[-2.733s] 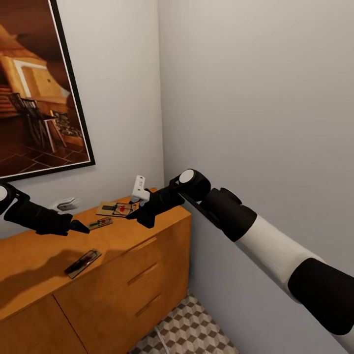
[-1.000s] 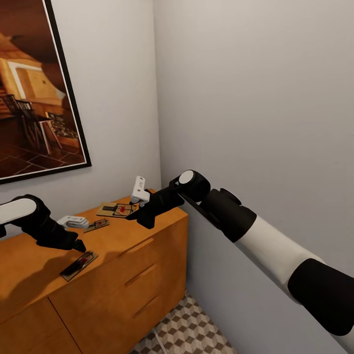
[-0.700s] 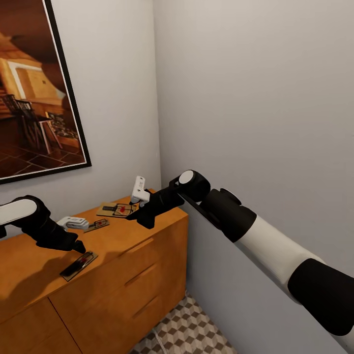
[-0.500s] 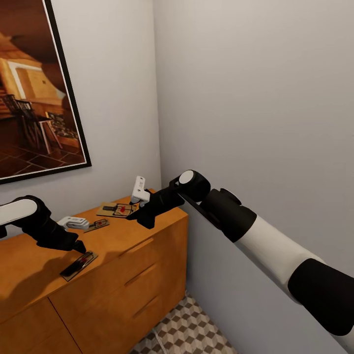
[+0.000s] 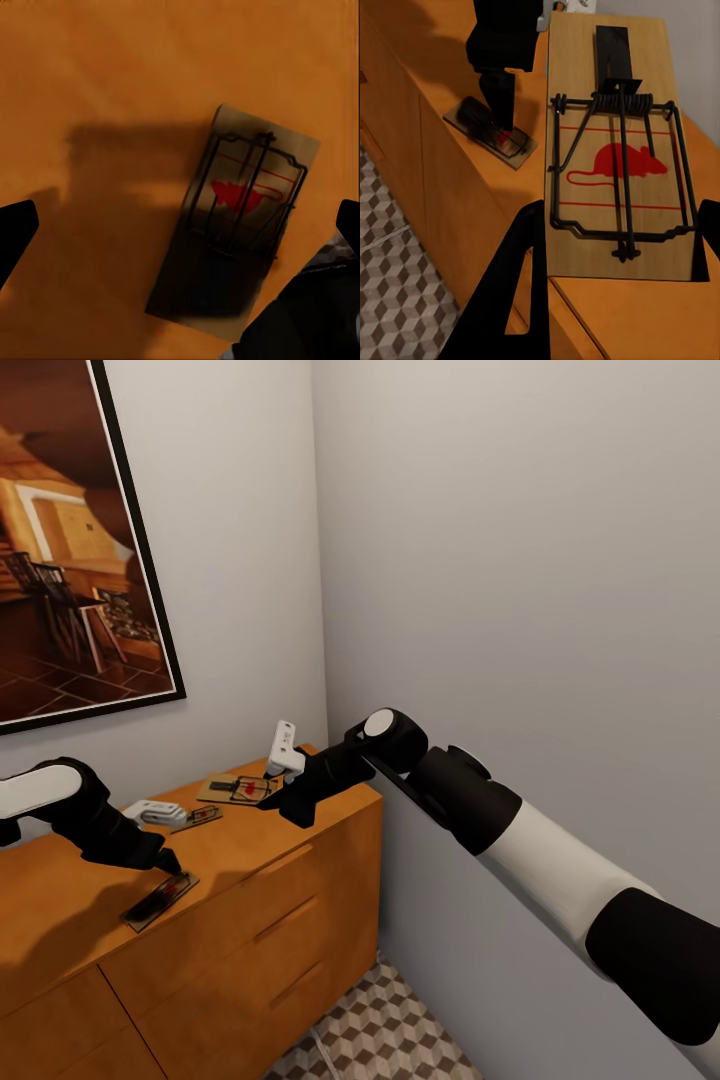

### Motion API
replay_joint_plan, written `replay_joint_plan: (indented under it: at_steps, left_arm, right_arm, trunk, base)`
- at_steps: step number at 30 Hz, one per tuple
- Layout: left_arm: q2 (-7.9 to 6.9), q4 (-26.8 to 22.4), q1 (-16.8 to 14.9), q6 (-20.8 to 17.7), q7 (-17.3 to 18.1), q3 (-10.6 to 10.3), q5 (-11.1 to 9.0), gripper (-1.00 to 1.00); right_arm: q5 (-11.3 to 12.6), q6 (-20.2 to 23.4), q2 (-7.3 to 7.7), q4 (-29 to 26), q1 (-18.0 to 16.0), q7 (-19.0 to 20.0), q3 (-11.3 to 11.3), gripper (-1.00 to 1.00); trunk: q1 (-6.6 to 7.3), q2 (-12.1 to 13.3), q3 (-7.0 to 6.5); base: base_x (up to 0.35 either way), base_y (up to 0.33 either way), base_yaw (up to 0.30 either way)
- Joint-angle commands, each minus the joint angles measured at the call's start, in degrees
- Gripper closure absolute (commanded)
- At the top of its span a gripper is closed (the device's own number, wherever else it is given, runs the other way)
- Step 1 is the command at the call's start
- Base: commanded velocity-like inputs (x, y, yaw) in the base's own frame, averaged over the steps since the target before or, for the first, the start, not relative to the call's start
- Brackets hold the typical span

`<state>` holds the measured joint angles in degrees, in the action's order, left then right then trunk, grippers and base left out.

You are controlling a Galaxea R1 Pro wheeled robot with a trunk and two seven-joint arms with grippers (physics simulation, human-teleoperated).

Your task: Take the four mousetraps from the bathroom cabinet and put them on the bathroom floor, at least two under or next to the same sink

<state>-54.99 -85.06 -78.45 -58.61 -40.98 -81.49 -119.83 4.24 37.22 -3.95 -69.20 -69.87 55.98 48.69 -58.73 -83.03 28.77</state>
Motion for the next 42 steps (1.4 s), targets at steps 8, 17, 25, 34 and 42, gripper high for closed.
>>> replay_joint_plan:
  at_steps: [8,17,25,34,42]
  left_arm:
    - [1.47,0.06,-0.13,0.37,-0.51,-3.23,-0.52,-1.00]
    - [2.05,0.07,-0.11,0.59,-0.44,-4.17,-0.55,-1.00]
    - [2.09,0.07,-0.11,0.76,-0.44,-5.12,-0.54,-1.00]
    - [2.83,0.23,-0.11,1.06,-0.50,-7.16,-0.50,-1.00]
    - [3.14,0.31,-0.10,1.20,-0.51,-8.45,-0.48,-1.00]
  right_arm:
    - [0.59,0.57,0.03,-0.01,-0.01,0.00,0.02,1.00]
    - [0.67,0.57,0.00,0.03,0.00,-0.04,0.11,1.00]
    - [0.84,0.57,0.00,0.11,0.00,-0.14,0.09,1.00]
    - [0.83,0.57,0.00,0.12,0.00,-0.13,0.09,1.00]
    - [0.85,0.53,0.00,0.16,0.00,-0.16,0.09,1.00]
  trunk:
    - [0.00,-0.04,0.07]
    - [0.00,-0.04,0.07]
    - [0.00,-0.04,0.07]
    - [0.00,-0.04,0.07]
    - [0.00,-0.04,0.07]
  base:
    - [0.000,0.000,0.000]
    - [0.000,0.000,0.000]
    - [0.000,0.000,0.000]
    - [0.000,0.000,0.000]
    - [0.000,0.000,0.000]
